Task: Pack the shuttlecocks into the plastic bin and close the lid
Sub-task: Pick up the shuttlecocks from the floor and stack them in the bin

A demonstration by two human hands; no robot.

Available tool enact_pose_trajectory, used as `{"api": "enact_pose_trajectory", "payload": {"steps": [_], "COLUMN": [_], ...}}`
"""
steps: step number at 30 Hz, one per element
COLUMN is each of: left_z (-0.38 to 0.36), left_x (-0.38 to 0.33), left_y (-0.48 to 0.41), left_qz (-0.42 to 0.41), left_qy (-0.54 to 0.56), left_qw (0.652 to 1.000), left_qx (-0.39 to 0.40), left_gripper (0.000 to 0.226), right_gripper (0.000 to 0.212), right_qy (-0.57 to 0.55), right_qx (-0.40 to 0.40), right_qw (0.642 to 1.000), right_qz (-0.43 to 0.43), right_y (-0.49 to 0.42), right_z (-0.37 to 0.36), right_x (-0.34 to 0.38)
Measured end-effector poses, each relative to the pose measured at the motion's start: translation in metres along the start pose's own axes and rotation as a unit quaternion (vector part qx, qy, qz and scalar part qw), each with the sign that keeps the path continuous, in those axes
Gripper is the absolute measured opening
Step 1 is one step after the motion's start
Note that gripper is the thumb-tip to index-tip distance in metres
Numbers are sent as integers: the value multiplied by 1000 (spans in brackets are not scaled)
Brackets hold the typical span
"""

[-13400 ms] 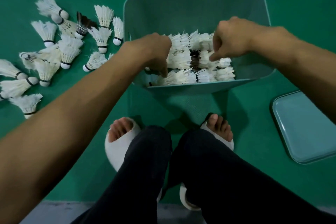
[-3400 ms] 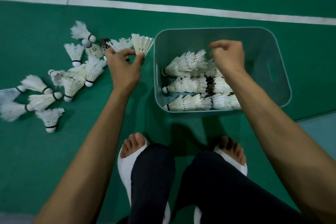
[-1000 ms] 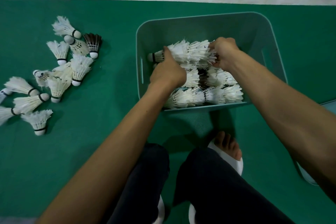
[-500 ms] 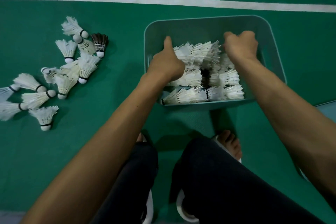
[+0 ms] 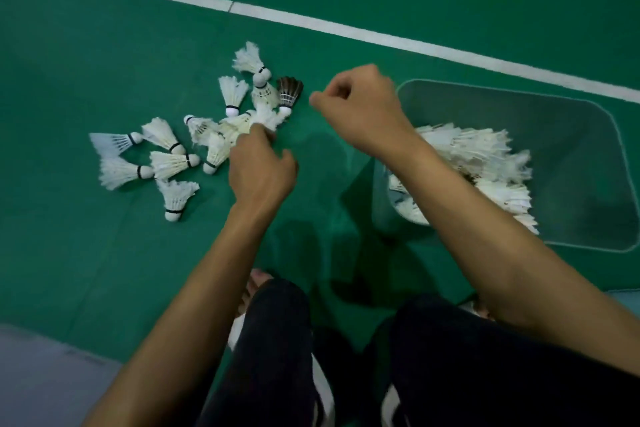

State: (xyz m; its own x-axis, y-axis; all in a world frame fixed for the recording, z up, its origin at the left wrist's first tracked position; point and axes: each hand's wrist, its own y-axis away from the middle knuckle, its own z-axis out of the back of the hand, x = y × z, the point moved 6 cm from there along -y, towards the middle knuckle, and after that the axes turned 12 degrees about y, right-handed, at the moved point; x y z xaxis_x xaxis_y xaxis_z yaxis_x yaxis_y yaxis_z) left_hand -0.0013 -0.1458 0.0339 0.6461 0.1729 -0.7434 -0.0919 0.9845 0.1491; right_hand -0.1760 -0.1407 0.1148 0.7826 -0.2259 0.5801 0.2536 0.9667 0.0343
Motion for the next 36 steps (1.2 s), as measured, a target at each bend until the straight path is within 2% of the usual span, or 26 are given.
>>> {"api": "enact_pose_trajectory", "payload": {"steps": [2, 4, 7, 8, 10, 13, 17, 19, 21, 23, 28, 30, 32, 34, 36], "left_z": [15, 35, 66, 71, 70, 60, 63, 56, 45, 33, 10, 3, 1, 2, -1], "left_x": [51, 92, 132, 145, 168, 179, 173, 157, 146, 142, 135, 131, 127, 121, 121], "left_y": [-11, -12, -16, -21, -34, -41, -35, -38, -52, -70, -91, -91, -90, -87, -80], "left_qz": [51, 106, 138, 150, 166, 120, 154, 111, 58, 39, -17, -22, -14, 6, 42], "left_qy": [-56, -101, -144, -130, -69, -47, 29, 57, 60, 36, -21, -31, -40, -41, -39], "left_qw": [997, 987, 965, 966, 977, 991, 984, 991, 996, 998, 994, 995, 998, 999, 998], "left_qx": [-15, -68, -169, -167, -115, -43, -83, -56, -11, 33, 102, 94, 52, 4, -9], "left_gripper": [38, 46, 65, 73, 78, 57, 60, 59, 65, 73, 69, 65, 62, 58, 57], "right_gripper": [31, 29, 29, 28, 29, 31, 34, 30, 23, 20, 29, 28, 25, 21, 19], "right_qy": [51, 103, 157, 166, 175, 163, 168, 134, 108, 95, 54, 56, 60, 59, 50], "right_qx": [119, 218, 285, 283, 249, 177, 148, 177, 194, 186, 161, 130, 93, 74, 61], "right_qw": [991, 970, 945, 944, 952, 970, 974, 975, 974, 977, 983, 987, 989, 991, 993], "right_qz": [13, 15, 19, 21, 24, 21, 22, 1, -30, -47, -69, -80, -96, -100, -87], "right_y": [-4, -4, -4, -7, -20, -44, -71, -76, -75, -72, -65, -66, -67, -65, -63], "right_z": [-53, -103, -152, -159, -165, -166, -172, -179, -182, -179, -150, -137, -124, -110, -94], "right_x": [15, 18, 15, 15, 17, 24, 30, 27, 24, 21, 10, 4, 0, 0, 4]}}
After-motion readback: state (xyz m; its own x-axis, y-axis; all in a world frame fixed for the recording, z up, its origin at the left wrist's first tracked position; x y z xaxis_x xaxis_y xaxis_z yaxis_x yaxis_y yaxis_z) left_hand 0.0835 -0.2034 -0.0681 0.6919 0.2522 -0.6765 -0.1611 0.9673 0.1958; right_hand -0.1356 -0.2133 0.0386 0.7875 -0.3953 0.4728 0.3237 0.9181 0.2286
